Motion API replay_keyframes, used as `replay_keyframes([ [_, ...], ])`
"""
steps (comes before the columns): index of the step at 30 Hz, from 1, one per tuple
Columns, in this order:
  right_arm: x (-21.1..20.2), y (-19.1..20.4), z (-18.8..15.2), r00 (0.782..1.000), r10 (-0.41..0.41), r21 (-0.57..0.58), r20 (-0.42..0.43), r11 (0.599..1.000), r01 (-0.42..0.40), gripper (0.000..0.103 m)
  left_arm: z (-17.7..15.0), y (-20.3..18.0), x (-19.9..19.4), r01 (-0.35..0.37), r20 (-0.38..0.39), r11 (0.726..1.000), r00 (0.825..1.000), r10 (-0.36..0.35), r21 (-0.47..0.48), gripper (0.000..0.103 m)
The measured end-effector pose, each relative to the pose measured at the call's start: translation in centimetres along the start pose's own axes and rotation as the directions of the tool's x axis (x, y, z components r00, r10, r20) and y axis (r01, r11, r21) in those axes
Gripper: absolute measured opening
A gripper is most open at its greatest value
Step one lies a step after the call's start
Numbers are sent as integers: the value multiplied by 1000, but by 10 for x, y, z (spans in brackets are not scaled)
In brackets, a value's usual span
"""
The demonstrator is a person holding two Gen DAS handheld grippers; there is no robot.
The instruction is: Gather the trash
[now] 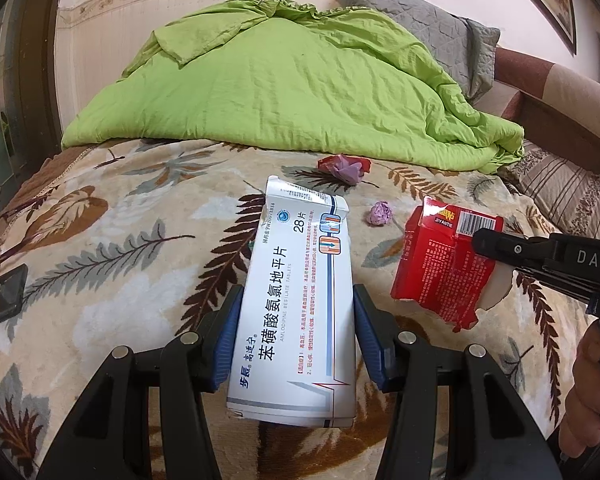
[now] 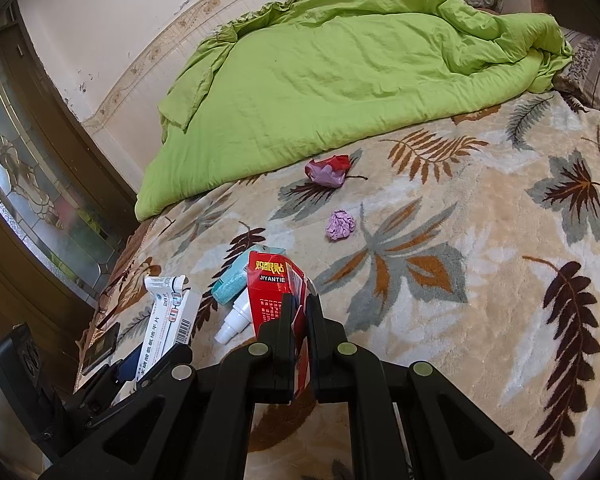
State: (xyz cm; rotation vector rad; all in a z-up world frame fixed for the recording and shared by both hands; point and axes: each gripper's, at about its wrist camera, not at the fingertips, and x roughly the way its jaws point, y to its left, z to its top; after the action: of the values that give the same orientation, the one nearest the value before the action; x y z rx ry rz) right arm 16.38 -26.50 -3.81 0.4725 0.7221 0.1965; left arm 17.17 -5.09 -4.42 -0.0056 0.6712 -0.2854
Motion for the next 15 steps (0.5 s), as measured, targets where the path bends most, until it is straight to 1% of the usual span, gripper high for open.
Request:
replay_keyframes([
  [7, -11, -1, -3, 1000, -4, 15, 18, 1000, 4, 6, 0, -13, -6, 22, 10, 1000, 1000, -22, 17, 52],
  [11, -28, -8, -6, 999, -7, 51, 33, 999, 5, 6, -6, -22, -13, 46, 10, 998, 999, -47, 44, 52],
  [15, -54, -19, -13, 998, -18, 85, 58, 996, 13, 6, -15, -39, -23, 81, 8, 994, 997, -82, 73, 52],
])
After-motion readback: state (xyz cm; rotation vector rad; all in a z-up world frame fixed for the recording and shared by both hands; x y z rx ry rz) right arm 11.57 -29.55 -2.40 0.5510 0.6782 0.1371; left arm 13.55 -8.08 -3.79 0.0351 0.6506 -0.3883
